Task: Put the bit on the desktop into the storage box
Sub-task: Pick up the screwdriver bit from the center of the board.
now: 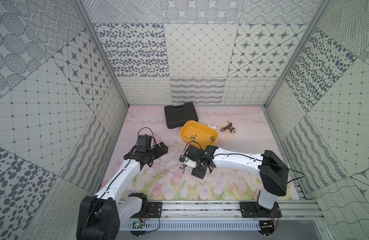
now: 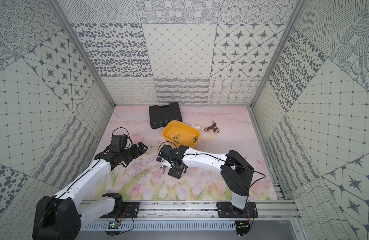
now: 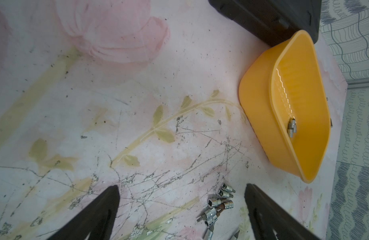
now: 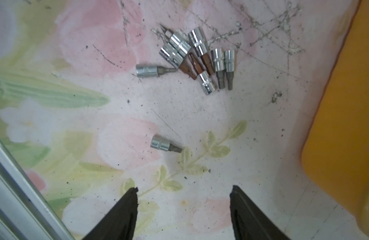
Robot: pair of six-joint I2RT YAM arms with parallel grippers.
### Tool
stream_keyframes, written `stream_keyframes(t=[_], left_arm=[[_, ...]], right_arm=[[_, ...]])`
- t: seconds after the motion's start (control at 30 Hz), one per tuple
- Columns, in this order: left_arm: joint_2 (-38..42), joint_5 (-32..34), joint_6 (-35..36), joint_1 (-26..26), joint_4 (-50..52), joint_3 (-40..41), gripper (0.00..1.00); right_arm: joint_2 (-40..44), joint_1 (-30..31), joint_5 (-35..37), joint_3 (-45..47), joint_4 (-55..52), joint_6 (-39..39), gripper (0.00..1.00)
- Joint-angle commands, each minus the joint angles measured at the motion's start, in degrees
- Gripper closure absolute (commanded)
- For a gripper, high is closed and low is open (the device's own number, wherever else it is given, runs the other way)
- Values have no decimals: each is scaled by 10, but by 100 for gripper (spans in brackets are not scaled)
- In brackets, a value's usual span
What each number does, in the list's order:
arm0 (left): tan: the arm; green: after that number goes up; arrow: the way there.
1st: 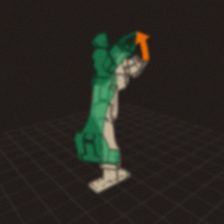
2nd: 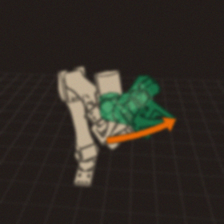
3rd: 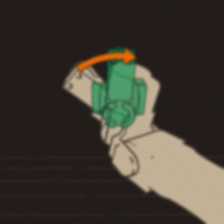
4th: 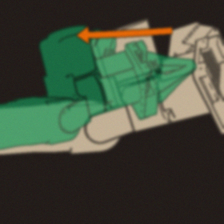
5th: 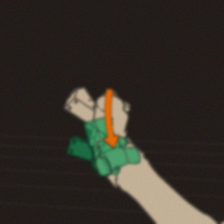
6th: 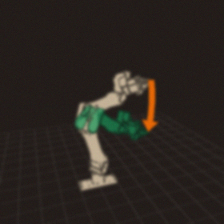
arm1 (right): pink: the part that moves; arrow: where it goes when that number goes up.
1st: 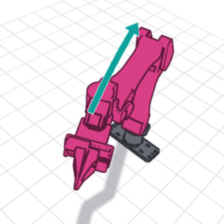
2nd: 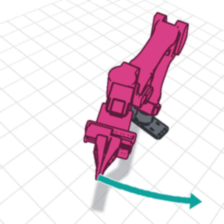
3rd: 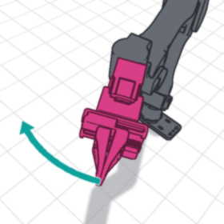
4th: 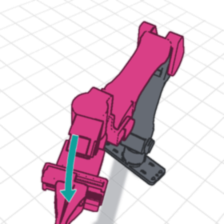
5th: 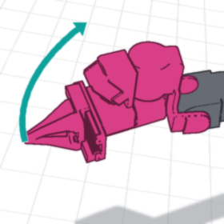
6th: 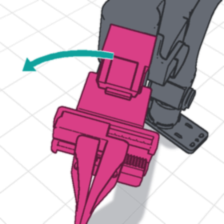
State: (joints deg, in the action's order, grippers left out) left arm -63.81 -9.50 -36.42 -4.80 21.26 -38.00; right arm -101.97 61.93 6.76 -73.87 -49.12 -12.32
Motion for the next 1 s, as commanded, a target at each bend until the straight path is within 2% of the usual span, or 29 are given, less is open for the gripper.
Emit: stream_keyframes(t=[0.0,0.33,0.5,0.6,0.7,0.97], left_arm=[[4,-11,3,5,-3,2,1],[6,-10,6,7,0,5,1],[10,-10,6,9,1,9,1],[11,-10,7,10,0,9,1],[13,-10,7,10,2,9,1],[22,-5,9,13,4,7,1]], right_arm=[[-3,2,6,-10,-4,-15,28],[-24,6,17,-7,-6,-41,33],[-12,6,3,-1,-6,-9,34],[0,6,13,3,-8,43,34],[5,2,19,1,-23,133,35],[50,-10,-58,55,-25,386,35]])
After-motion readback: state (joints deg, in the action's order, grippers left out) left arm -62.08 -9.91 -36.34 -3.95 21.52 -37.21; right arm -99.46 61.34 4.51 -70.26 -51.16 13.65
